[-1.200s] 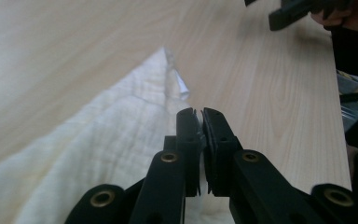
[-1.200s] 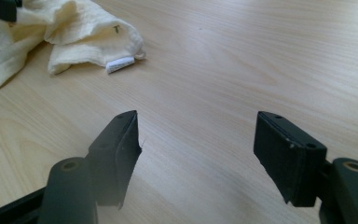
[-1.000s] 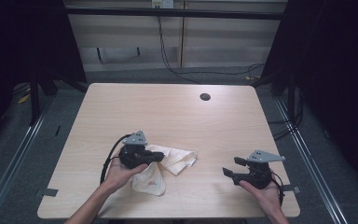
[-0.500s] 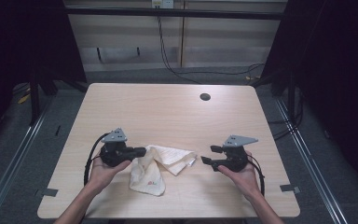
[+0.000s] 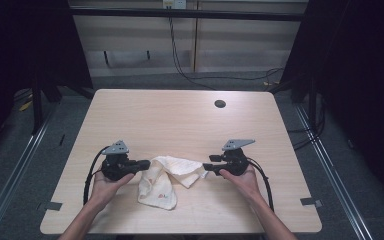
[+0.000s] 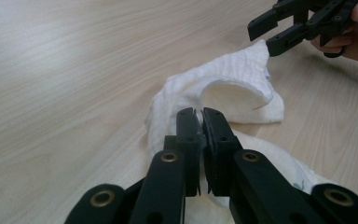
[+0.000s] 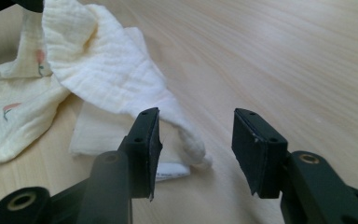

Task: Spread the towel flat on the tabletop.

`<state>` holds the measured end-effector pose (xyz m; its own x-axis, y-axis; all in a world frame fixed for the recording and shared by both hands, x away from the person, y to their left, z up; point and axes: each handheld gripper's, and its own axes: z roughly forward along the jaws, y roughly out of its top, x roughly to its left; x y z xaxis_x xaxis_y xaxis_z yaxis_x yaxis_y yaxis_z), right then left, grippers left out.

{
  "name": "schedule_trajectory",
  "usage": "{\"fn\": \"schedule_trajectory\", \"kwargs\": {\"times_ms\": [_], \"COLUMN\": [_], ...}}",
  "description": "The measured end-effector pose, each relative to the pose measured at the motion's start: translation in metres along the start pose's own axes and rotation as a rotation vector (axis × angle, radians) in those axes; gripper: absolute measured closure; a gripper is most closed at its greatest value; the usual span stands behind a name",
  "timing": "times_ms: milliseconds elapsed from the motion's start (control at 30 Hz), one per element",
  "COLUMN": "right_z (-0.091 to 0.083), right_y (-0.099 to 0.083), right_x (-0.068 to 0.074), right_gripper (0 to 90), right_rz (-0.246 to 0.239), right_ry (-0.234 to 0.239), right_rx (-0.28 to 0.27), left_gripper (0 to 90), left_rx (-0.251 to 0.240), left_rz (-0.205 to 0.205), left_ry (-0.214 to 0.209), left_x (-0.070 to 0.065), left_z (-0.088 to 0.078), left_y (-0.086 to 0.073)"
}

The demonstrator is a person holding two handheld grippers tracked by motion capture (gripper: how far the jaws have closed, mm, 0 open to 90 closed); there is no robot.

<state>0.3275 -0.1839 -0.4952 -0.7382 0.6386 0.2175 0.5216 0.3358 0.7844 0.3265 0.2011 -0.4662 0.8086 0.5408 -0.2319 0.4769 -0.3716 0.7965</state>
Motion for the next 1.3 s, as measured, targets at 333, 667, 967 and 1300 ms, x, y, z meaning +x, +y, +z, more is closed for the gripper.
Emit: {"fn": "schedule_trajectory", "kwargs": {"times_ms": [333, 667, 967, 1300], "right_z": [0.009, 0.004, -0.005, -0.015], "right_y": [-0.011, -0.005, 0.001, 0.003], "right_x": [0.001, 0.006, 0.011, 0.008], "right_gripper": [60.9, 83.4, 85.4, 85.0], "right_rz": [-0.034, -0.033, -0.012, -0.002], "right_ry": [0.016, 0.038, 0.046, 0.042], "right_rx": [0.046, -0.042, -0.066, -0.091], "left_gripper": [85.5, 83.8, 60.6, 83.2], "left_rx": [0.008, -0.01, -0.032, -0.08], "left_rz": [-0.041, -0.053, -0.038, -0.016], "left_ry": [-0.003, -0.018, 0.003, -0.008], "left_x": [0.01, 0.012, 0.006, 0.005], "left_z": [0.0, -0.001, -0.004, -0.014], "left_y": [-0.011, -0.012, -0.01, -0.004]}}
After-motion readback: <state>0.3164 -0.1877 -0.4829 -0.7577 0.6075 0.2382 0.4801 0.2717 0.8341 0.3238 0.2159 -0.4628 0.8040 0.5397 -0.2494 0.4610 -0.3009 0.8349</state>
